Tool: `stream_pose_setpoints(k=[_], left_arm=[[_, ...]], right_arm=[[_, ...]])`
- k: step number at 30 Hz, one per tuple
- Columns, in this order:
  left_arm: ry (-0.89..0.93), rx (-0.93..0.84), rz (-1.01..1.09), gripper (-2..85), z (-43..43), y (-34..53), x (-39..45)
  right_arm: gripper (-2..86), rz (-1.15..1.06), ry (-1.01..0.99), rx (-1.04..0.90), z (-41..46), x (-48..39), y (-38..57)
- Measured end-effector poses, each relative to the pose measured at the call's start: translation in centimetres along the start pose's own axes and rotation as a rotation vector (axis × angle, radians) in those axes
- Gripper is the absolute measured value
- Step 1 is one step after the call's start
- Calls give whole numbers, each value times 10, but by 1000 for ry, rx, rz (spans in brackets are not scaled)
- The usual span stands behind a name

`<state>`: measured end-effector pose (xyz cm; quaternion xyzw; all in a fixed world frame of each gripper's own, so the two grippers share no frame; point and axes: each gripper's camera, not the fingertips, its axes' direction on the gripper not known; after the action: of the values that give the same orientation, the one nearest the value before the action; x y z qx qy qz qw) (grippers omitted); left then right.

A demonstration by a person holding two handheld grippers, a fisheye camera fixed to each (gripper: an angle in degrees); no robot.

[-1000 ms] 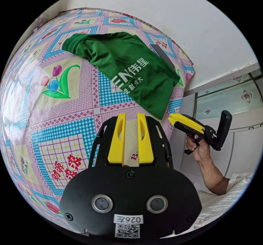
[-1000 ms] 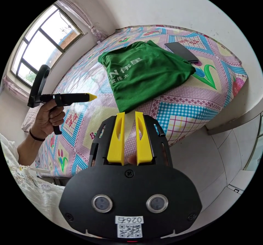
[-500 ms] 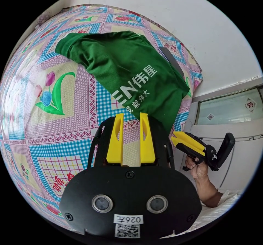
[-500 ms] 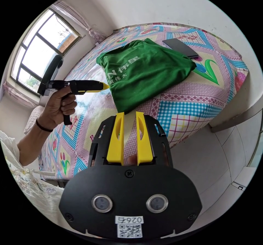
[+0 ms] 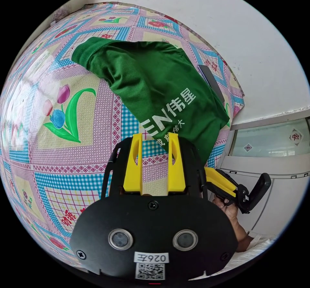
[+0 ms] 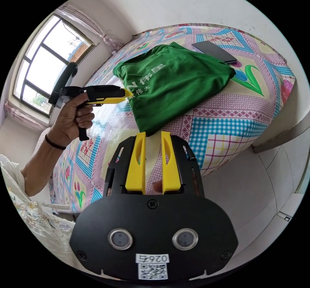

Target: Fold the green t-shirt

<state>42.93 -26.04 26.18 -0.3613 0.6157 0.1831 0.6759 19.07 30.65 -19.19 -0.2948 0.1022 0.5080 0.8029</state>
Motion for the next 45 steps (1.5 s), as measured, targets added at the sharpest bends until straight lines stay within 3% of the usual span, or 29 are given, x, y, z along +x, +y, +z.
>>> stream_pose_setpoints(k=[28, 45], left_arm=[[45, -3, -1, 158, -2, -37, -9], [-5, 0, -6, 92, -12, -39, -7]], right_arm=[[61, 149, -103, -8, 1, 34, -40], [20, 181, -91, -36, 2, 44, -73]])
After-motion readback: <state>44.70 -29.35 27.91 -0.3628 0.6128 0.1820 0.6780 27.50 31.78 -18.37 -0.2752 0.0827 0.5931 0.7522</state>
